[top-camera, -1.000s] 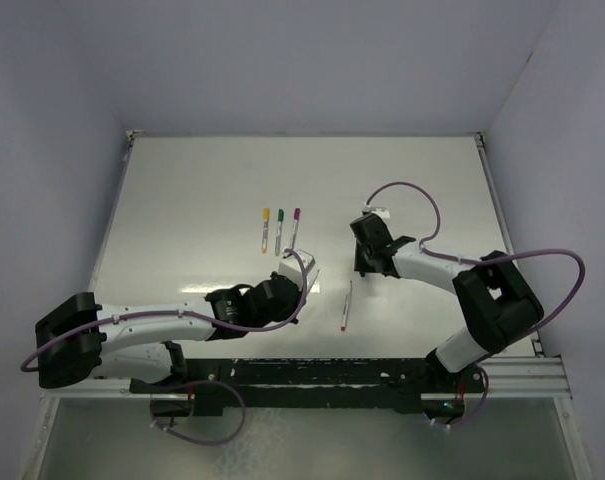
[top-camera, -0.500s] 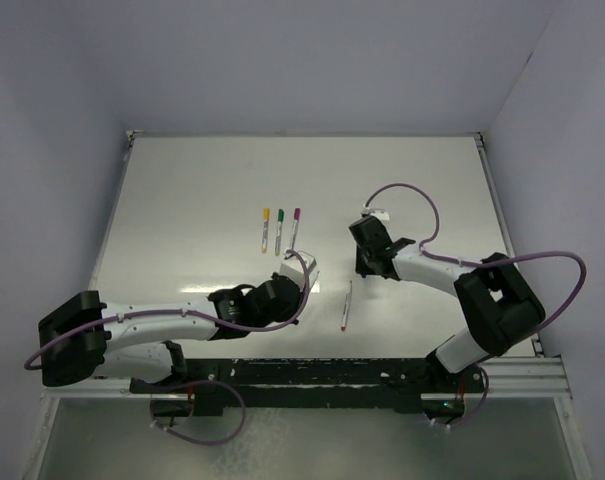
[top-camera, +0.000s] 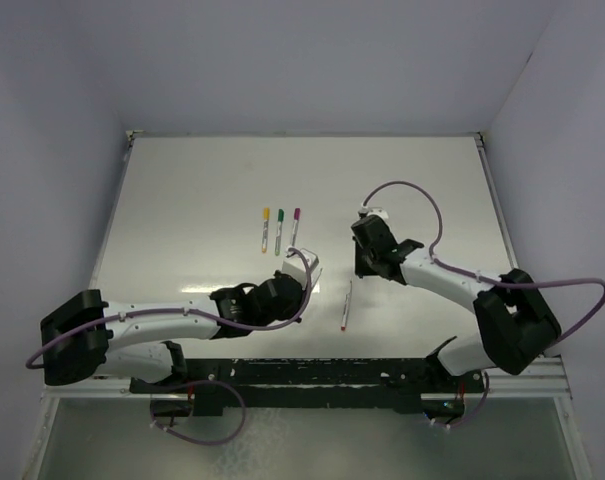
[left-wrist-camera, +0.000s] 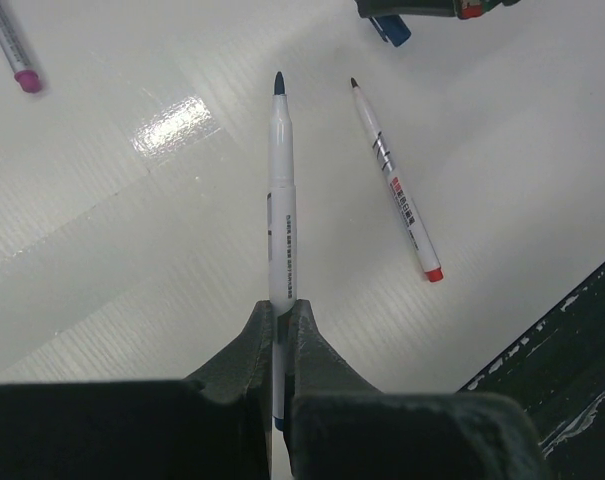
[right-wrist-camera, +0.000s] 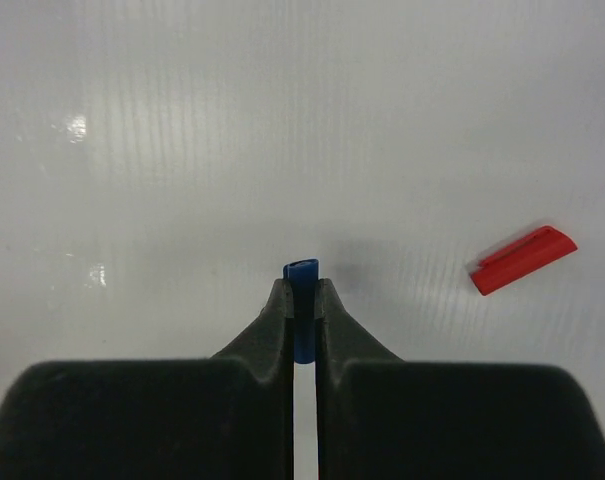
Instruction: Insert the pens into the pen caps
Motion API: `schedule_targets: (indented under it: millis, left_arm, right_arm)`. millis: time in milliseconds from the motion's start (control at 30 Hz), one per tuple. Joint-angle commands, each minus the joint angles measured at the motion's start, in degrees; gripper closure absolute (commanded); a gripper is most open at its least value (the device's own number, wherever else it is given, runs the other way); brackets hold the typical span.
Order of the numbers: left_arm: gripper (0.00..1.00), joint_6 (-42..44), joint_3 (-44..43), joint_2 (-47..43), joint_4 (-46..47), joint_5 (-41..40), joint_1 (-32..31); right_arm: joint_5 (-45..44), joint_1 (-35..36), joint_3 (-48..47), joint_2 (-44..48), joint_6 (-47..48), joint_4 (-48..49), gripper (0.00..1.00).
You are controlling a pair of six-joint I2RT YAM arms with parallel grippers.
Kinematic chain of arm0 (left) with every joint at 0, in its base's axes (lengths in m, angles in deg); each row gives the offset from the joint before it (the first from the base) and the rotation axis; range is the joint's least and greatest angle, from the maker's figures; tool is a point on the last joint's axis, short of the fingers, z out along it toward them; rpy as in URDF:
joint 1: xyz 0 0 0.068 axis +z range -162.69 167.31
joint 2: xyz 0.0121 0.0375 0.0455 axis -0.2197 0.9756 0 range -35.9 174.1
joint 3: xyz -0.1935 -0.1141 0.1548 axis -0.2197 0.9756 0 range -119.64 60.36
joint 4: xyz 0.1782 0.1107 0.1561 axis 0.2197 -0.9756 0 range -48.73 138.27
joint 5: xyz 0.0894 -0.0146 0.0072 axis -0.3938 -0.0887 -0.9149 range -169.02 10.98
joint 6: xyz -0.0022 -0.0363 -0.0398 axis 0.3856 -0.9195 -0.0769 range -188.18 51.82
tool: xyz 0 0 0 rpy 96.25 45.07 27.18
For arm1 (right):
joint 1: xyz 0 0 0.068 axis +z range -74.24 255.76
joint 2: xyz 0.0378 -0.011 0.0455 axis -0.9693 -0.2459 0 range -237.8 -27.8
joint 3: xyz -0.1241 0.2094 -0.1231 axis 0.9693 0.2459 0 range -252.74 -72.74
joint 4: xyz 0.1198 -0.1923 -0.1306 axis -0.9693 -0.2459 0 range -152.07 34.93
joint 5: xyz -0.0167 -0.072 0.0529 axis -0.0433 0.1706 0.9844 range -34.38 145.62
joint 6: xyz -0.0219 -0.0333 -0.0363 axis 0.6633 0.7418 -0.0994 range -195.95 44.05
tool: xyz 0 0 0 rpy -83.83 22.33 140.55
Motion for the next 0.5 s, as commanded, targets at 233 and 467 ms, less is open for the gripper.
schedule_targets:
  millis: [233,467]
  left_arm:
    - [1.0,3.11,0.11,-0.19,15.02,0.86,0.22]
    - [1.0,3.22,5.43,-2.12,33.08,4.51,0.83]
  right_arm:
    - [-1.51,0.09,-2.84,16.48,5.23,12.36,1.0]
    - [2.58,0.14,7.05,29.21,2.34,29.65,1.0]
